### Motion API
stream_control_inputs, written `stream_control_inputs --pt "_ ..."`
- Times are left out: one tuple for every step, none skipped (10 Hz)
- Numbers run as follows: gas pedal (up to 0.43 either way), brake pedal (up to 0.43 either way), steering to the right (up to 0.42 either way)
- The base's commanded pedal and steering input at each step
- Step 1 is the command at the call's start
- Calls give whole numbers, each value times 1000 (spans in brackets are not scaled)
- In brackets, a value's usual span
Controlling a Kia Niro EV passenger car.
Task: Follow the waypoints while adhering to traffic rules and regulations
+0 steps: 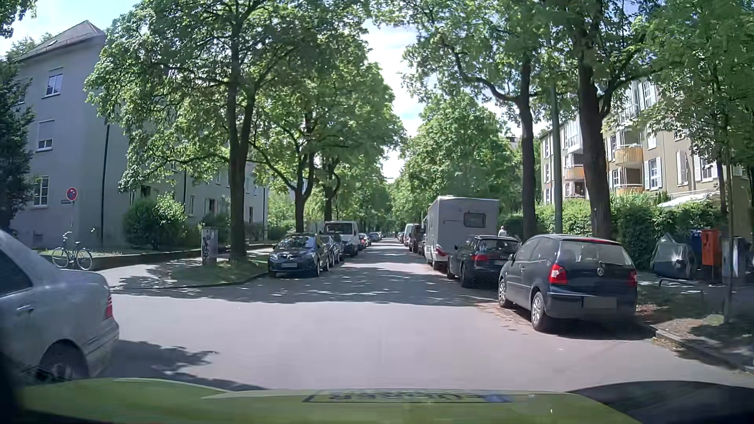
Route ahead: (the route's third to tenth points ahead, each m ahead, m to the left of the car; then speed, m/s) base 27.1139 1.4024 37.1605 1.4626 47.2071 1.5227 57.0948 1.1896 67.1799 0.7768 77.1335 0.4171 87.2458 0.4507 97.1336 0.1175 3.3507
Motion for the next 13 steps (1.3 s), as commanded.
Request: stream_control_inputs --pt "0 165 4" --pt "0 171 5" --pt "0 177 5" --pt "0 177 4" --pt "0 183 4" --pt "0 189 4" --pt "0 189 4" --pt "0 171 4" --pt "0 152 -2" --pt "0 152 -4" --pt "0 159 -4" --pt "0 165 -4" --pt "0 165 -4"
